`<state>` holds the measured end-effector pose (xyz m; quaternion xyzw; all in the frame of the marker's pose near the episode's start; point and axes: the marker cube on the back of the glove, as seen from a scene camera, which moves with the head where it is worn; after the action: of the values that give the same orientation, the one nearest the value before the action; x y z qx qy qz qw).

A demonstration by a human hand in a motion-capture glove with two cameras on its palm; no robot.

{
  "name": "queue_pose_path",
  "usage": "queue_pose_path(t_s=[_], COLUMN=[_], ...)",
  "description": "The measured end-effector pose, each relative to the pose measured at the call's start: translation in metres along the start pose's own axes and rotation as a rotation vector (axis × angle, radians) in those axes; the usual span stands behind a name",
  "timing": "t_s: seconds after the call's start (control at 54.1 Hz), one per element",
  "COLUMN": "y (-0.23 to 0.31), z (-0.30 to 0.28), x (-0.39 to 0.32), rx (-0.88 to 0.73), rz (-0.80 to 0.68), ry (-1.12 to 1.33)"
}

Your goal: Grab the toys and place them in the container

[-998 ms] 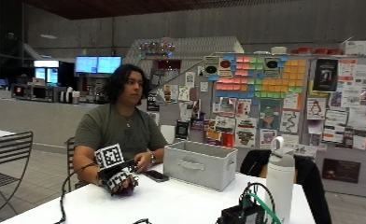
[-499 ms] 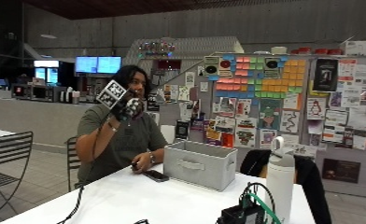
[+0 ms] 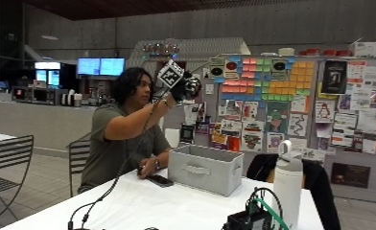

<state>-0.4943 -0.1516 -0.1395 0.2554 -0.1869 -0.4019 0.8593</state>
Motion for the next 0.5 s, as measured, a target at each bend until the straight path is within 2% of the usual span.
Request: queue_pose_path(t_s=[0.24,0.499], y=[-0.01,0.004], z=[0.053,0.053], x=[0.008,0.027], rx=[-0.145,-0.242], rz=[0.018,0.054], ry=[0.064,0.149])
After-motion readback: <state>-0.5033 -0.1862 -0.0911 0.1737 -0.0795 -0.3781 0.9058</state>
